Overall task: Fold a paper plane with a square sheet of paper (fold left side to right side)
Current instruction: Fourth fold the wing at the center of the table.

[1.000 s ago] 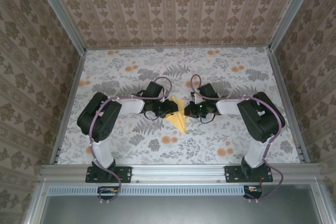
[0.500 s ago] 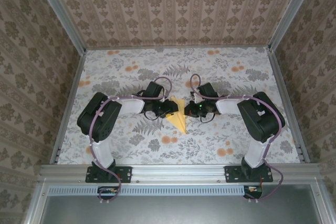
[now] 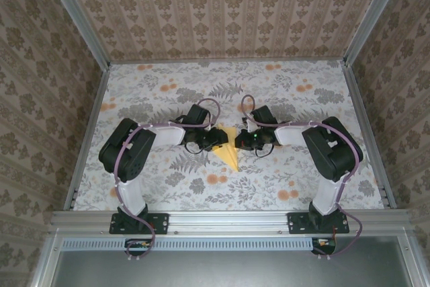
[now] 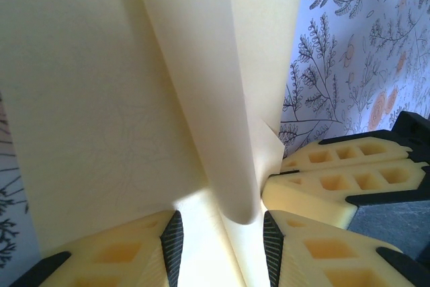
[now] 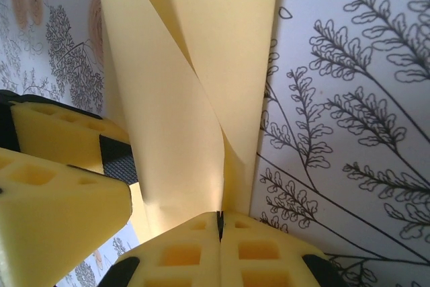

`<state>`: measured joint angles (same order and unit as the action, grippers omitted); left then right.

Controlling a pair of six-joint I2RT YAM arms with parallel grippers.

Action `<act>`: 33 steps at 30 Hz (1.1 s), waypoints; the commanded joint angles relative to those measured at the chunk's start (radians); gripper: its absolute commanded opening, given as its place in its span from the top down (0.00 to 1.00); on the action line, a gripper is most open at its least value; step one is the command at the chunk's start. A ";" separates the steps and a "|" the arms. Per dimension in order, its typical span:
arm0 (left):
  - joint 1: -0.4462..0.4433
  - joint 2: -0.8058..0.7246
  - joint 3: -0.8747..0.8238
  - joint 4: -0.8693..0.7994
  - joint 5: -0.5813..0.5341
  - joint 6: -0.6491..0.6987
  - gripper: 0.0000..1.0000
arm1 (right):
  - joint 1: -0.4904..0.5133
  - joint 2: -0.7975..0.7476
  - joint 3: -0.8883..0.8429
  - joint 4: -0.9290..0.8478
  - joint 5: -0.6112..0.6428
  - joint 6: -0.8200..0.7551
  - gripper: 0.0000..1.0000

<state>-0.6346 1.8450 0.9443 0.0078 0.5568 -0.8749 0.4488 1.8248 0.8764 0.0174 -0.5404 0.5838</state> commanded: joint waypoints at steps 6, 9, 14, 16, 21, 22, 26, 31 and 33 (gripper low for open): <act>-0.007 -0.016 0.019 -0.079 -0.034 0.046 0.59 | 0.011 0.028 0.018 -0.090 0.068 -0.034 0.96; -0.004 -0.047 0.038 -0.108 -0.043 0.066 0.58 | 0.013 0.023 0.011 -0.095 0.080 -0.036 0.96; 0.003 -0.108 0.077 -0.130 -0.044 0.091 0.65 | 0.016 0.024 0.019 -0.117 0.093 -0.045 0.97; 0.006 -0.101 0.101 -0.141 -0.025 0.097 0.72 | 0.018 0.025 0.022 -0.118 0.095 -0.047 0.97; 0.003 -0.024 0.149 -0.096 0.049 0.092 0.83 | 0.024 0.028 0.032 -0.135 0.103 -0.056 0.98; 0.001 -0.006 0.159 -0.088 0.059 0.090 0.84 | 0.024 0.029 0.031 -0.137 0.105 -0.055 0.98; -0.005 0.055 0.205 -0.094 0.078 0.103 0.86 | 0.025 0.028 0.033 -0.141 0.106 -0.057 0.98; -0.004 0.089 0.218 -0.117 0.060 0.117 0.86 | 0.027 0.024 0.032 -0.148 0.109 -0.060 0.98; -0.003 0.095 0.216 -0.127 0.051 0.127 0.86 | 0.027 0.022 0.033 -0.152 0.112 -0.062 0.98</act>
<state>-0.6346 1.9324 1.1332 -0.0860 0.6052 -0.7856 0.4679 1.8263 0.9131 -0.0536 -0.4850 0.5446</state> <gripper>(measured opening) 0.142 0.048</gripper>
